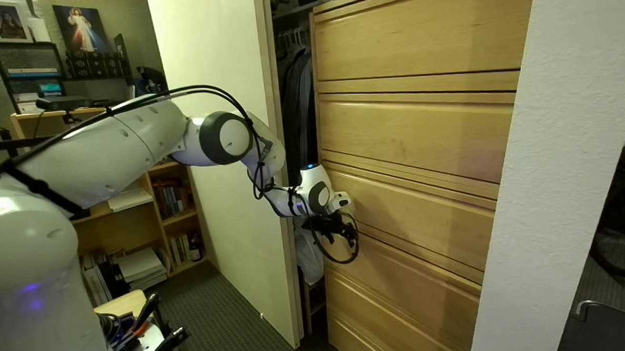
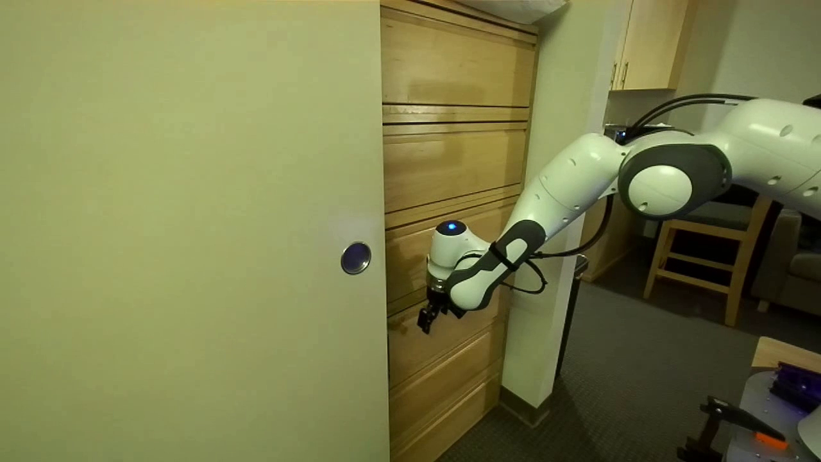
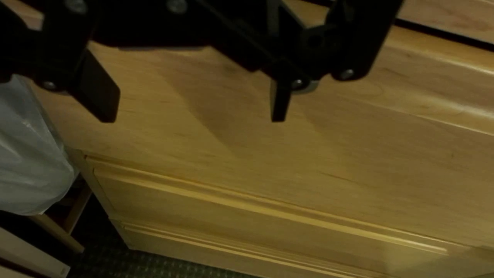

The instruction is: Close the open drawer

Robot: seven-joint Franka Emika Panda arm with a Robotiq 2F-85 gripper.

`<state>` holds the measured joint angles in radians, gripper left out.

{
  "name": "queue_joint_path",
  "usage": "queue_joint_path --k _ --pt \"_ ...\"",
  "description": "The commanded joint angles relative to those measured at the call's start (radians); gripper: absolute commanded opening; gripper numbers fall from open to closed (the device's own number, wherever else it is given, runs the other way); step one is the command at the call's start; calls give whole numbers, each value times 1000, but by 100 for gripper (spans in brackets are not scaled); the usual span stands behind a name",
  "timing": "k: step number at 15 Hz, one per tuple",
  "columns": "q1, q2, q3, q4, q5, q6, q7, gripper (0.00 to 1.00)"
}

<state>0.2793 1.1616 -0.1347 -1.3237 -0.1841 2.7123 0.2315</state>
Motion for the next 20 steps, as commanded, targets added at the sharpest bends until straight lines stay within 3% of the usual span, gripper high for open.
queue_joint_path --k 1,4,8,14,20 --pt "12 35 -18 64 -6 -5 -11 100" --pt "2 10 -4 49 2 -25 -23 100" --pt "-27 -115 38 -108 16 -40 -53 100" --pt "-81 -368 84 -365 29 -127 -77 100" --pt "-83 -665 77 -616 2 -240 -51 100"
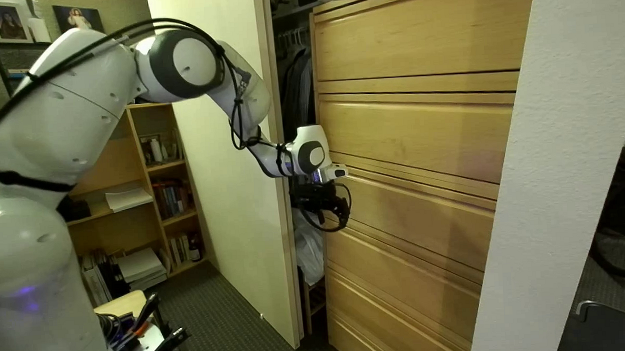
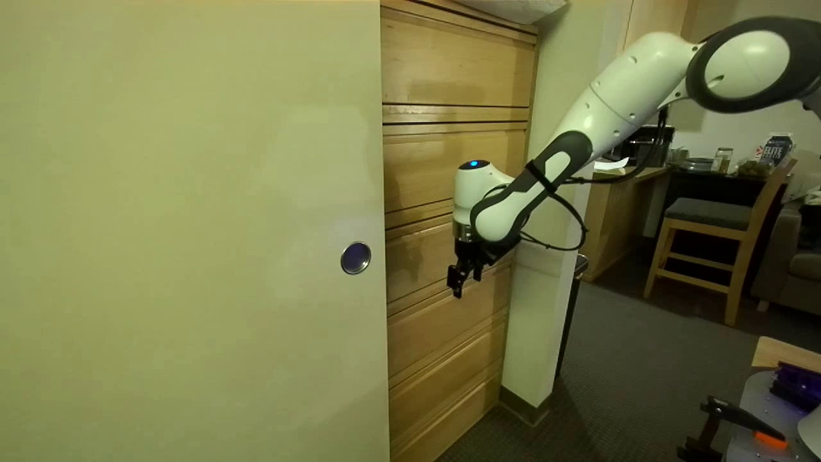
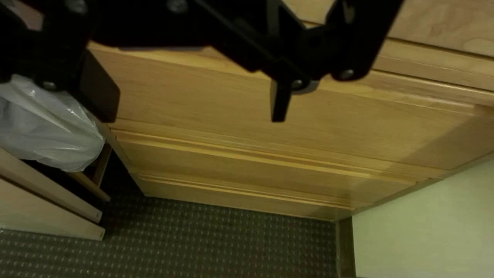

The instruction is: Close the open drawer

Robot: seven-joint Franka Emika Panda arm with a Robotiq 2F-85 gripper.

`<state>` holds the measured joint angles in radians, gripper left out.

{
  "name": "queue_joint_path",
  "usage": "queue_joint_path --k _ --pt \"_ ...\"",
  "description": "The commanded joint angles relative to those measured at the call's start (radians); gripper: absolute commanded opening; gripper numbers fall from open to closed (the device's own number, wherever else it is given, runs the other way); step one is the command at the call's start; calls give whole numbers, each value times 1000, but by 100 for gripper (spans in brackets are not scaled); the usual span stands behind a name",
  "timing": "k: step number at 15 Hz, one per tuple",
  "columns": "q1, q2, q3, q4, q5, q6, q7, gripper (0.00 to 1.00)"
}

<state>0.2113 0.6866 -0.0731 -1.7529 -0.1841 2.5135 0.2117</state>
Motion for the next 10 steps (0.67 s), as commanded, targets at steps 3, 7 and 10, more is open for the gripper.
queue_joint_path --k 3,7,10 --pt "-16 -348 24 -314 -12 -78 -30 100" --pt "-21 -566 50 -490 -30 -128 -24 100" --pt "-32 -735 72 -639 -62 -144 -13 100"
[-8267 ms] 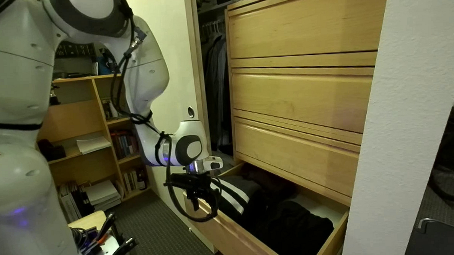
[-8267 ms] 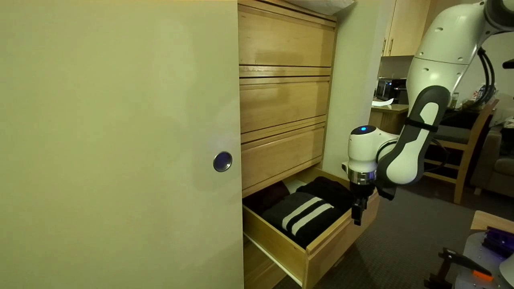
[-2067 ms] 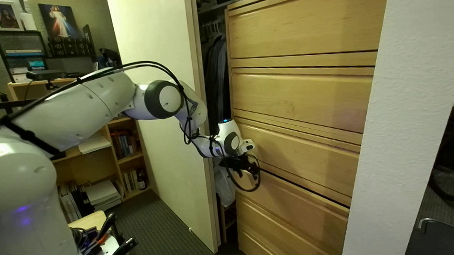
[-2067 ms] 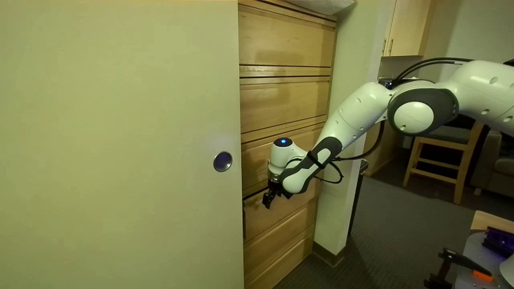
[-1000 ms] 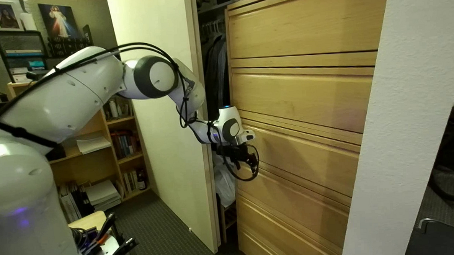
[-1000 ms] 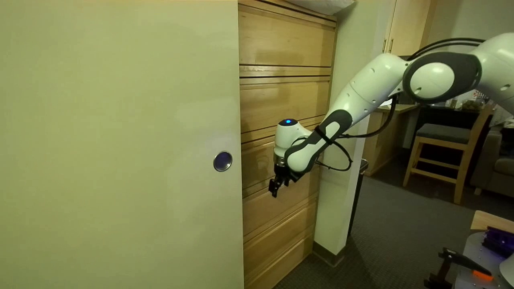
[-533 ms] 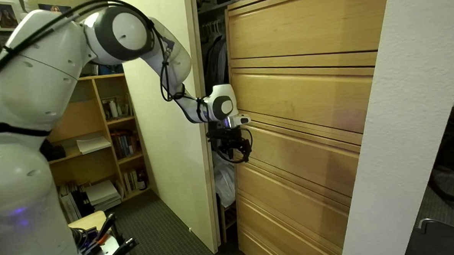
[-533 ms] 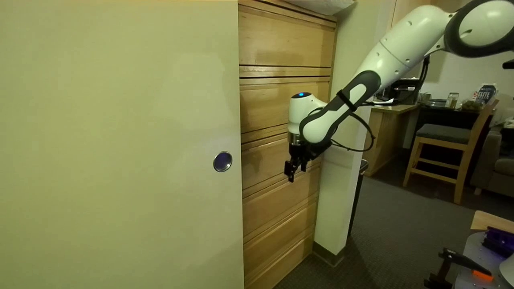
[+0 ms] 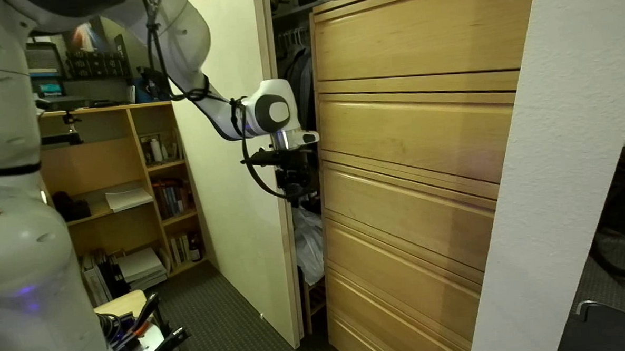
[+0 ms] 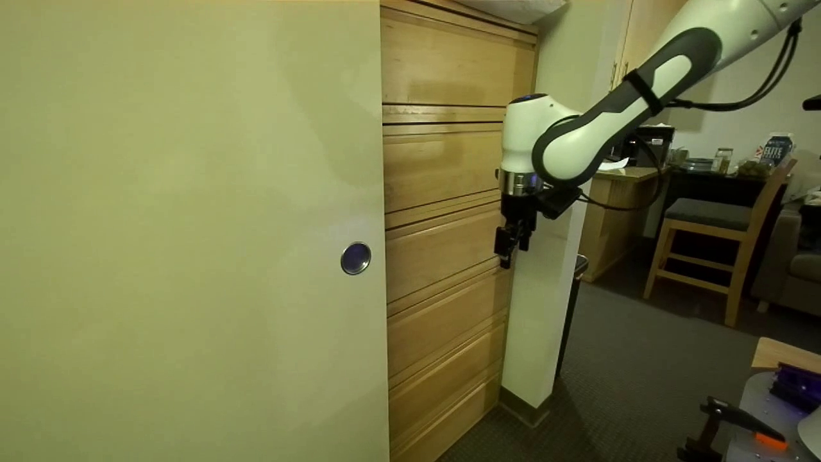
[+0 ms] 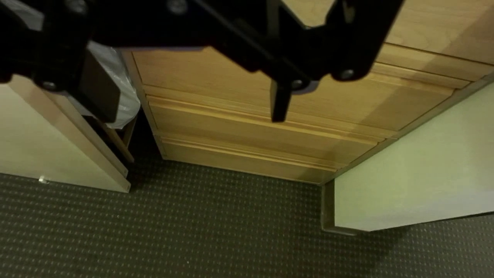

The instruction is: Close the open drawer

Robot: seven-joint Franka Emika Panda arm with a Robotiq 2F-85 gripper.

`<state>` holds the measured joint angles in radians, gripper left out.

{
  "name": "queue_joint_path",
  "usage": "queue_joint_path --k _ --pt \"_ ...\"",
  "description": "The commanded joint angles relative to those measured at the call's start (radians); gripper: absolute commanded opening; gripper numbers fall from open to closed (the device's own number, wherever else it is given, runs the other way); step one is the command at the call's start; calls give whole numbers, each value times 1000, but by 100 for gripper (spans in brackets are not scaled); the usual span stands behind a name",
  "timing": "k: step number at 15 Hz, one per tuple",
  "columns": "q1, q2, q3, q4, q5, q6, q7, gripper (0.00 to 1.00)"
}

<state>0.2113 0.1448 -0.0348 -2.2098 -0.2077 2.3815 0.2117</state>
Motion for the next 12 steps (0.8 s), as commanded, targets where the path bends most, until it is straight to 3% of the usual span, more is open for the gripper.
queue_joint_path --k 1,6,12 --pt "-37 -240 41 -223 -52 -10 -13 100" --pt "-82 -425 75 -368 -74 -4 -41 100" --pt "-113 -535 88 -426 -46 -10 -84 100"
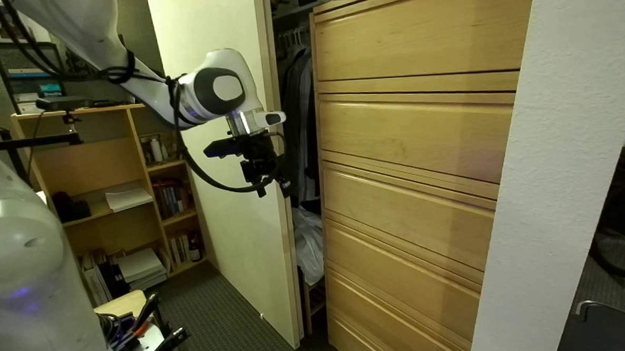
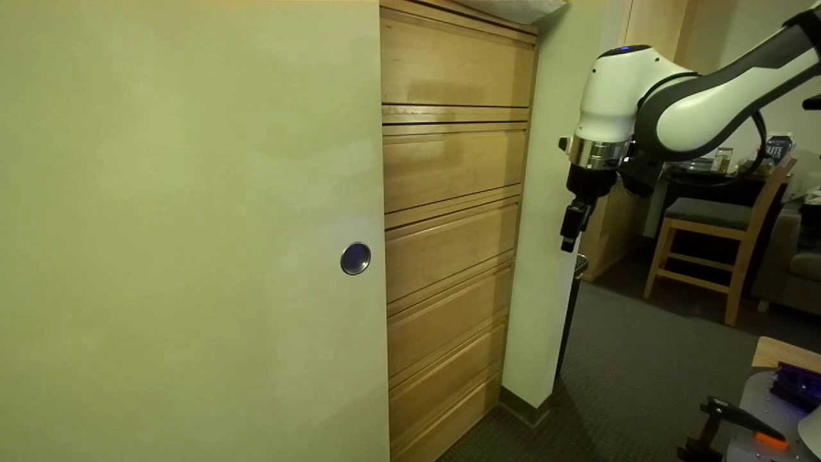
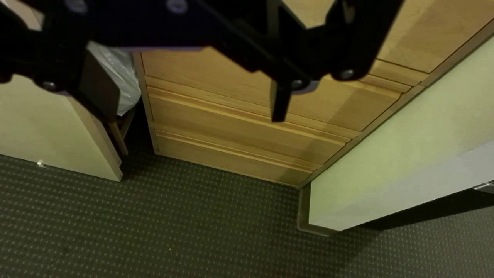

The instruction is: Close the open drawer

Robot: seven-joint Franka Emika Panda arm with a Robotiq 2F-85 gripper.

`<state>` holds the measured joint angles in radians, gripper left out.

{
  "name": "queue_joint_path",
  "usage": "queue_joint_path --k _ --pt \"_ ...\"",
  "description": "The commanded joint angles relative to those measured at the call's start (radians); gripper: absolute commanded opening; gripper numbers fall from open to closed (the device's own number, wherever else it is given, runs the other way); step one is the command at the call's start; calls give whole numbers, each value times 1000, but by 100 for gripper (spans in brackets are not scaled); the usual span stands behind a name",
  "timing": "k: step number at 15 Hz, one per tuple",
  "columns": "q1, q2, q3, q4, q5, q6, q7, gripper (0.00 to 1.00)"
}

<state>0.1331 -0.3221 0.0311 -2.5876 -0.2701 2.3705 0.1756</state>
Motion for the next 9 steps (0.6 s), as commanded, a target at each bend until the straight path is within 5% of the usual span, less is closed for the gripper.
queue_joint_path --k 1,5,6,9 --pt "-37 -73 22 -48 20 0 -52 100" --pt "-24 -48 17 0 99 -134 -87 100" --pt "-42 -47 35 -13 60 -57 -45 100" --pt "-39 -47 34 -7 82 -108 -57 100"
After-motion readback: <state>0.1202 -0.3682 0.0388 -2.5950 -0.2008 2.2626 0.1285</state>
